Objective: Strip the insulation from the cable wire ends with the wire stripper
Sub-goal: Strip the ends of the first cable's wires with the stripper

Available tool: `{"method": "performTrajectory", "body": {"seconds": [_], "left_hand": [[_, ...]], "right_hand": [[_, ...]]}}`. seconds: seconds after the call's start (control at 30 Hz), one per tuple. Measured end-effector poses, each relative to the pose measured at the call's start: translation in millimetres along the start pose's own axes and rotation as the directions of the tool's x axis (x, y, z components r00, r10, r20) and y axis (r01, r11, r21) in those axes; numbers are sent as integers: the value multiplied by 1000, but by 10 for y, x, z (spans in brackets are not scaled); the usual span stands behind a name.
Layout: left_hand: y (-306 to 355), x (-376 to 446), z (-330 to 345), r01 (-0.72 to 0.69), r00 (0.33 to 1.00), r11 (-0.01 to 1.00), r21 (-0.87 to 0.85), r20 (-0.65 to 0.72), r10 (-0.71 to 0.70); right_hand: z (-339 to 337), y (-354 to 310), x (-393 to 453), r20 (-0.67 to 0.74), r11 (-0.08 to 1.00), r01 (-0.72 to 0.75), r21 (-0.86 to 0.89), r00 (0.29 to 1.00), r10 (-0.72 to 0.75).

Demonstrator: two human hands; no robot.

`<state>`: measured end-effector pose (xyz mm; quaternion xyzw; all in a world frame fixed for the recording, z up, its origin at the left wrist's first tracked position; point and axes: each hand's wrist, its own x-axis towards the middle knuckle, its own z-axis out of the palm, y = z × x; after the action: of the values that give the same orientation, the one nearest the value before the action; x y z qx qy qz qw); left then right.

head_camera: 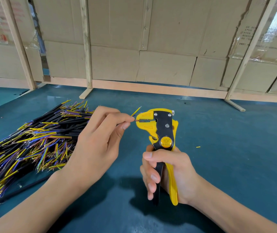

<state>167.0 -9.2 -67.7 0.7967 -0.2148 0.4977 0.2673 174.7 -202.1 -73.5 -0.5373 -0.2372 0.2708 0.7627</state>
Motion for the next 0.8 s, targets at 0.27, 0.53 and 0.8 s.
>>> {"method": "performTrajectory", "body": {"seconds": [0.27,0.53,0.8], "left_hand": [[19,8,-15,9,1000,1000,-7,-6,-9],[22,-5,-20,19,1000,1000,-15,-20,-19],[37,-14,8,19,1000,999,-38,-24,-19]], "right_hand": [[-10,14,14,153,1000,-18,4,988,17],[-26,34,19,148,1000,-14,25,989,11],[-42,39,24,175,1000,-16,18,985,13]]}}
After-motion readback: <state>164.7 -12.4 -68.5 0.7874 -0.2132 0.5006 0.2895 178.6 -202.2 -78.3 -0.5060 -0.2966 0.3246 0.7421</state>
